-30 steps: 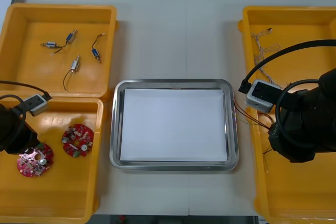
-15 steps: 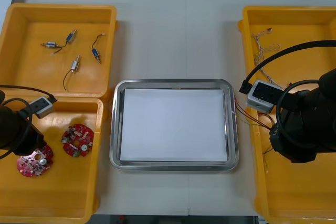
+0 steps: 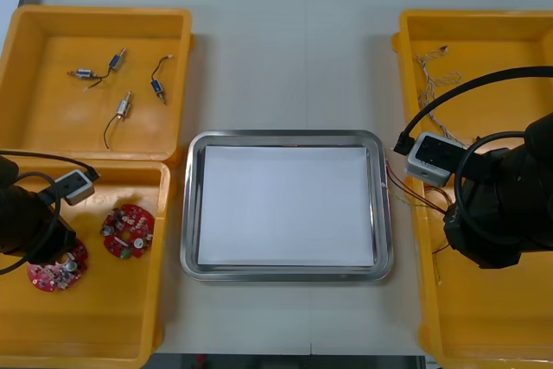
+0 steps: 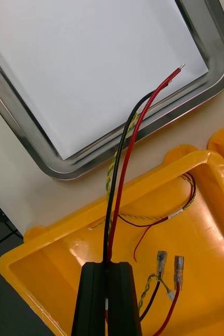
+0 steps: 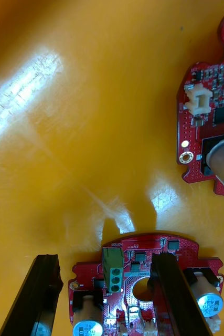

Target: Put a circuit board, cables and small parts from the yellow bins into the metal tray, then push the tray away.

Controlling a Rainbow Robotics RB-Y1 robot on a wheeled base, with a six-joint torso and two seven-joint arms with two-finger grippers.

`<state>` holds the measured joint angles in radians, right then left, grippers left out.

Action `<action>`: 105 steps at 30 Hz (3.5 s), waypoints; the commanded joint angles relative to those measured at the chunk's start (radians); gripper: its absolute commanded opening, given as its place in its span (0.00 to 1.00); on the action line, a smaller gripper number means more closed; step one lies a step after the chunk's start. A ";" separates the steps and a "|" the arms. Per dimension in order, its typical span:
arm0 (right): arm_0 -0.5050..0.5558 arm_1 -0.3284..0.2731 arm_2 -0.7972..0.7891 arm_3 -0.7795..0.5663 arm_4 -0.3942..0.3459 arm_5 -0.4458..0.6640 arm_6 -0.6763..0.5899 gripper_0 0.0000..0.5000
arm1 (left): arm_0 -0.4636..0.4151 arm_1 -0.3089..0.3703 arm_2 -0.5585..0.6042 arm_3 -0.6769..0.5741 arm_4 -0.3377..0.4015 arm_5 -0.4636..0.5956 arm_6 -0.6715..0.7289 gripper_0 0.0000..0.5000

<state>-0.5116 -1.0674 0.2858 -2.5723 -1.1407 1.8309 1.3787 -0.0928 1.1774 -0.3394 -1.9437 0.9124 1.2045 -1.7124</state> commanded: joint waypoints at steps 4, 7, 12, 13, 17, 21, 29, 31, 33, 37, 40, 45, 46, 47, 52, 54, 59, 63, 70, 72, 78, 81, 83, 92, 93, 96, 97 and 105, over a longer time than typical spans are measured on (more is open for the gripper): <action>-0.027 -0.036 0.007 -0.002 0.002 0.007 0.042 0.00 | -0.028 -0.012 -0.023 0.008 -0.010 -0.026 -0.029 1.00; -0.027 -0.036 0.007 -0.002 0.002 0.007 0.042 0.00 | -0.027 -0.013 -0.023 0.008 -0.009 -0.026 -0.029 1.00; -0.027 -0.036 0.007 -0.003 0.002 0.007 0.039 0.00 | -0.027 -0.013 -0.024 0.008 -0.009 -0.026 -0.029 1.00; -0.027 -0.036 0.007 -0.002 0.002 0.007 0.039 0.00 | -0.027 -0.013 -0.026 0.008 -0.009 -0.026 -0.027 1.00; -0.025 -0.036 0.007 -0.002 0.002 0.005 0.037 0.00 | -0.027 -0.013 -0.026 0.009 -0.009 -0.026 -0.029 1.00; -0.025 -0.036 0.007 -0.002 0.004 0.005 0.036 0.00 | -0.019 -0.013 -0.026 0.011 -0.010 -0.037 -0.029 0.50; -0.025 -0.036 0.007 -0.002 0.004 0.005 0.036 0.00 | -0.010 -0.013 -0.047 0.012 -0.038 -0.069 -0.026 0.00; -0.027 -0.036 0.009 -0.002 0.004 0.007 0.036 0.00 | -0.010 -0.013 -0.049 0.012 -0.040 -0.071 -0.024 0.00; -0.025 -0.036 0.007 -0.002 0.004 0.007 0.036 0.00 | -0.010 -0.013 -0.049 0.011 -0.038 -0.071 -0.023 0.00; -0.027 -0.036 0.007 -0.002 0.004 0.007 0.036 0.00 | -0.010 -0.012 -0.039 0.011 -0.030 -0.071 -0.023 0.00; -0.027 -0.036 0.007 -0.002 0.004 0.007 0.036 0.00 | -0.010 -0.007 -0.010 0.009 -0.001 -0.062 -0.024 0.00; -0.025 -0.036 0.007 -0.002 0.004 0.007 0.036 0.00 | -0.010 0.001 0.066 -0.023 0.068 0.021 -0.029 0.00; -0.027 -0.036 0.007 -0.002 0.006 0.008 0.036 0.00 | -0.008 0.004 0.088 -0.034 0.080 0.050 -0.027 0.00; -0.025 -0.036 0.007 -0.002 0.006 0.008 0.036 0.00 | -0.008 0.005 0.102 -0.043 0.089 0.066 -0.026 0.00; -0.025 -0.036 0.007 -0.002 0.006 0.008 0.036 0.00 | -0.010 0.008 0.209 -0.100 0.146 0.201 -0.015 0.00; -0.027 -0.036 0.007 -0.002 0.006 0.008 0.036 0.00 | -0.008 0.008 0.247 -0.121 0.169 0.242 -0.006 0.00; -0.025 -0.036 0.007 -0.002 0.006 0.010 0.036 0.00 | -0.010 -0.008 0.335 -0.193 0.197 0.353 0.068 0.00; -0.027 -0.036 0.007 -0.002 0.006 0.010 0.036 0.00 | -0.019 -0.033 0.367 -0.273 0.191 0.420 0.180 0.00; -0.027 -0.036 0.007 -0.002 0.004 0.010 0.037 0.00 | -0.093 -0.085 0.353 -0.379 0.184 0.520 0.370 0.00; -0.027 -0.036 0.009 -0.002 0.004 0.010 0.037 0.00 | -0.111 -0.097 0.344 -0.393 0.183 0.535 0.402 0.00; -0.027 -0.036 0.007 -0.002 0.004 0.010 0.039 0.00 | -0.229 -0.143 0.223 -0.463 0.122 0.581 0.594 0.00; -0.027 -0.036 0.007 -0.002 0.004 0.010 0.040 0.00 | -0.298 -0.179 0.135 -0.477 0.069 0.587 0.694 0.00; -0.025 -0.036 0.007 -0.002 0.004 0.010 0.040 0.00 | -0.338 -0.196 0.085 -0.477 0.045 0.590 0.740 0.00; -0.027 -0.036 0.007 -0.002 0.002 0.010 0.039 0.00 | -0.507 -0.312 -0.145 -0.452 -0.070 0.630 0.965 0.00; -0.027 -0.036 0.009 -0.002 0.004 0.010 0.039 0.00 | -0.525 -0.329 -0.171 -0.446 -0.086 0.635 0.993 0.00; -0.027 -0.036 0.009 -0.002 0.004 0.010 0.040 0.00 | -0.562 -0.369 -0.231 -0.429 -0.127 0.639 1.053 0.00; -0.027 -0.036 0.007 -0.002 0.002 0.010 0.039 0.00 | -0.571 -0.384 -0.251 -0.419 -0.141 0.639 1.073 0.00; -0.027 -0.036 0.007 -0.002 0.004 0.010 0.039 0.00 | -0.637 -0.499 -0.388 -0.305 -0.242 0.624 1.189 0.00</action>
<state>-0.5121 -1.0675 0.2860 -2.5716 -1.1395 1.8356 1.3787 -0.6782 0.7334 -0.6848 -2.2770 0.7061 1.8347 -0.5508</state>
